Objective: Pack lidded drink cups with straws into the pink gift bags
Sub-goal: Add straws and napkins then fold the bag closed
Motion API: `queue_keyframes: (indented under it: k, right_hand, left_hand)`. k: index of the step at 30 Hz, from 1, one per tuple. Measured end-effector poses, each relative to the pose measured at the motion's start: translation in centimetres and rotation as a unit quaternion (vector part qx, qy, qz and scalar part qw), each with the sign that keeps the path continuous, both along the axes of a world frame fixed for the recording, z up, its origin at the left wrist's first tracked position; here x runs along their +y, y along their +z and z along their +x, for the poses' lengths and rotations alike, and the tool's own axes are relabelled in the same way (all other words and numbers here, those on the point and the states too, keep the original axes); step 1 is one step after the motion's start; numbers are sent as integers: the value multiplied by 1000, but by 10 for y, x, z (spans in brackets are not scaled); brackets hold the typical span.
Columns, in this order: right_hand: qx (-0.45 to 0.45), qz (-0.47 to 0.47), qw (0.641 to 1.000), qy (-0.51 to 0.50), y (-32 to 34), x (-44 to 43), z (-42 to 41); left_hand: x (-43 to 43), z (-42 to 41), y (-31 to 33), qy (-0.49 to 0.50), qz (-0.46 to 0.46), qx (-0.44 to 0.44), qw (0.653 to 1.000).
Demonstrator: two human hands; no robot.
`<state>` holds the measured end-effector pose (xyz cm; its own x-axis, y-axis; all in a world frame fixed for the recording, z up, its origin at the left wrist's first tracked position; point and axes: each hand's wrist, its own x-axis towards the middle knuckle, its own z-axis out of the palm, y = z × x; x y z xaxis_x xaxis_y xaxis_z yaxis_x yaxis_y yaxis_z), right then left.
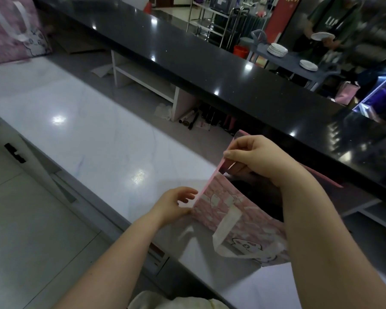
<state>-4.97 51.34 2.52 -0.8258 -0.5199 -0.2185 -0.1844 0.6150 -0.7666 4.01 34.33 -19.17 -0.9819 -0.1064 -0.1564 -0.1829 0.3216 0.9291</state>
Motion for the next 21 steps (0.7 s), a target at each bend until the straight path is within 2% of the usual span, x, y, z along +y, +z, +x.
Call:
queue_keyframes:
  k: [3,9,12,15,18,21]
  right_hand:
    - [17,-32,999,-26,2,12,-1]
    - [117,-69,988,-79,15,57,2]
    - [192,-79,975,-84,16,86,11]
    - [228,-107,963,-95,8,125,25]
    - [246,-203,935,-155,-12,169,37]
    - [208,-336,894,-213,-44,204,52]
  left_hand:
    - [-8,-4,36,-18,7,27,999]
    - [-7,-19,123,-83,-1,103,991]
    - [7,-27,140,-118,-31,107,987]
    - [18,-30,138,-136,-15,106,985]
    - [26,-29,130,-130,48,121,983]
    - [33,-27,120,-84,92,135,983]
